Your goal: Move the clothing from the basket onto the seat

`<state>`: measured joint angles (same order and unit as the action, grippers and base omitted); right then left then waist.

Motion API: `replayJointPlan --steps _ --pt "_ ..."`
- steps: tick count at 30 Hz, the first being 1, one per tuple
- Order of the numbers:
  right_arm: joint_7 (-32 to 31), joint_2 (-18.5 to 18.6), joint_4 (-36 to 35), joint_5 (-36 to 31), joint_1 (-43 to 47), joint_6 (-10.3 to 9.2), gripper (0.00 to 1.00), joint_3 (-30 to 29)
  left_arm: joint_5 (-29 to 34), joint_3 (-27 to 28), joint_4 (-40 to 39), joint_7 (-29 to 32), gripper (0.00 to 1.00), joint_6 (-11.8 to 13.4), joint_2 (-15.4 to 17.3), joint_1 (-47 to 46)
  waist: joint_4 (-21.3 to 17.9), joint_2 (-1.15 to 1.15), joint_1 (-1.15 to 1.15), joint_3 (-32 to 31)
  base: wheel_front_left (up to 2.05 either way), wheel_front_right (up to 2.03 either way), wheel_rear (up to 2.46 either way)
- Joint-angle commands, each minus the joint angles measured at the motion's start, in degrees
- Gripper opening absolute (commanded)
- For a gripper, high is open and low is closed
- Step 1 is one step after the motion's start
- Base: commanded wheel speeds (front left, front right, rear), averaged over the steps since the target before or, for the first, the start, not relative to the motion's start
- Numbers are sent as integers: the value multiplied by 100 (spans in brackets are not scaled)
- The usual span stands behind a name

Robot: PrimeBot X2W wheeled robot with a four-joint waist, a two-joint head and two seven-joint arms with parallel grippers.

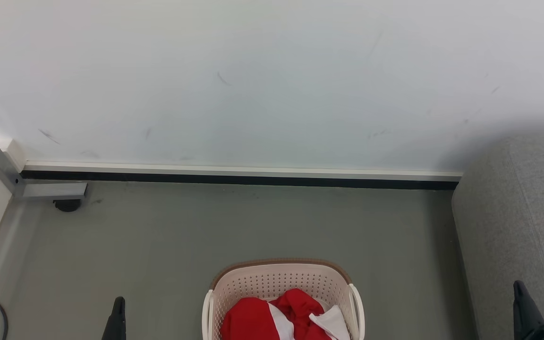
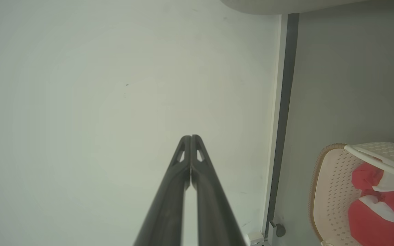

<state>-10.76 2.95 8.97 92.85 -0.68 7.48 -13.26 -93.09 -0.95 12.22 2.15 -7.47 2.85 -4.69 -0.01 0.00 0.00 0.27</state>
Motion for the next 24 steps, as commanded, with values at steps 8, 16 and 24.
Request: replayJointPlan --steps 8,16,24 --pt "2 -17 14 10 -32 3 0 9 -14 6 3 6 0 -17 1 7 0 0 0 0 0 0 0" --pt "2 -17 14 10 -32 3 0 9 -14 6 3 6 0 -16 1 7 0 0 0 0 0 0 0" --pt "2 -17 14 10 -32 3 0 9 -14 6 3 6 0 -17 1 7 0 0 0 0 0 0 0"
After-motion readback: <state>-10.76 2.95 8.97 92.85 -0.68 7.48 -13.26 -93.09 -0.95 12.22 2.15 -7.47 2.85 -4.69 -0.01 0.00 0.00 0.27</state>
